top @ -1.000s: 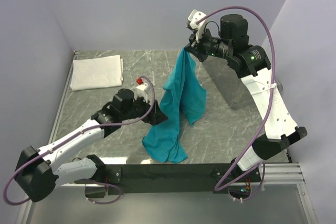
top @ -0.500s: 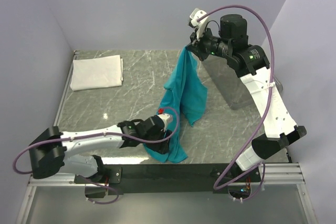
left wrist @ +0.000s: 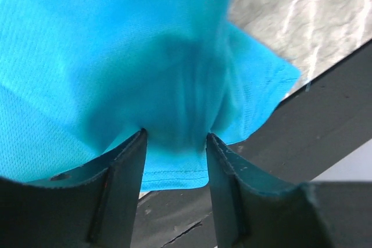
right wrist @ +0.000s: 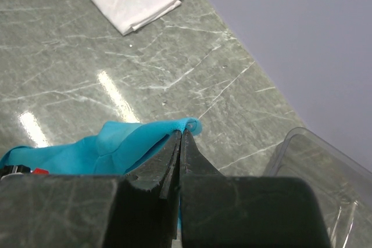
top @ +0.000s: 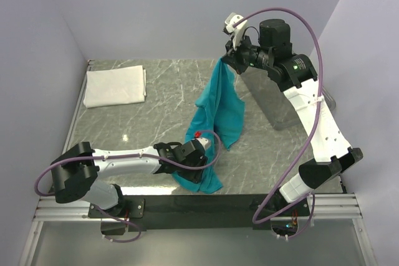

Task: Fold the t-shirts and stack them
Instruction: Flatten the tshirt out

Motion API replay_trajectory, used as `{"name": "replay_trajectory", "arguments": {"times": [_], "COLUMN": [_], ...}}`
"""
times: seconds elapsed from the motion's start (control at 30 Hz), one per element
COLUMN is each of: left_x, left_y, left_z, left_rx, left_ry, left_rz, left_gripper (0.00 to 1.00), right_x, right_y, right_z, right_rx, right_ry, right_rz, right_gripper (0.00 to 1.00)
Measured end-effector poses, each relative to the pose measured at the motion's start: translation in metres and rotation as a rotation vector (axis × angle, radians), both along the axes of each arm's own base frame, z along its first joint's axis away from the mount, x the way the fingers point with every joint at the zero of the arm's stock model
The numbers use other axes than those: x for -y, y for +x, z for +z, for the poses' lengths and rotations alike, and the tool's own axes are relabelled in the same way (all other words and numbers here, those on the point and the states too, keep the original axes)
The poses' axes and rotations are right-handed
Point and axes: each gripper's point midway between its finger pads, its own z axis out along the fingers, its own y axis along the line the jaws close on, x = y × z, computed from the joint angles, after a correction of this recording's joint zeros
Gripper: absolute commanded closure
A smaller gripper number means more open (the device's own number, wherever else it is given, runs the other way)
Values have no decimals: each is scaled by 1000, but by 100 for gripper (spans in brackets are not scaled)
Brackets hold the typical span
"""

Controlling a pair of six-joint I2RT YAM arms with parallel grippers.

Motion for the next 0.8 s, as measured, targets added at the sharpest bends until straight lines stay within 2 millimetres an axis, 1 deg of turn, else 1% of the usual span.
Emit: {"name": "replay_trajectory", "arguments": {"times": [0.1, 0.23, 0.27, 0.33, 0.37, 0.4, 0.47, 0.5, 0.57, 0.67, 0.7, 0.77, 0.8], "left_x": [4, 5, 5, 5, 5, 5, 6, 6, 5, 0, -4, -10, -16], "left_y": [-1, -5, -6, -7, -8, -8, -7, -6, -4, 4, 9, 22, 34], "left_z": [3, 4, 3, 3, 2, 0, -3, -4, -5, 2, 7, 25, 38], "left_rx": [-3, -14, -15, -21, -23, -25, -29, -27, -18, 21, 38, 72, 97], "left_ry": [-17, -23, -23, -22, -20, -14, 2, 10, 24, 47, 50, 25, 3], "left_rz": [-23, -49, -56, -64, -67, -70, -71, -73, -74, -52, -34, 6, 42], "left_gripper": [48, 48, 48, 52, 55, 67, 85, 99, 99, 99, 99, 99, 100], "right_x": [1, 1, 1, 1, 1, 1, 1, 1, 2, 3, 4, 6, 6], "right_y": [1, 1, 1, 1, 2, 2, 2, 2, 2, 3, 4, 6, 8], "right_z": [-1, -1, -1, -1, -1, -1, -2, -2, -4, -4, -5, -6, -7], "right_rx": [-1, -2, -2, -2, -2, -3, -4, -5, -8, -10, -10, -12, -14], "right_ry": [-1, -1, -1, -1, -1, -1, -1, -2, -4, -5, -5, -7, -9], "right_rz": [-2, -4, -4, -4, -4, -4, -4, -4, -5, -10, -12, -17, -20], "right_gripper": [100, 100, 100, 100, 100, 100, 100, 100, 100, 100, 100, 100, 100]}}
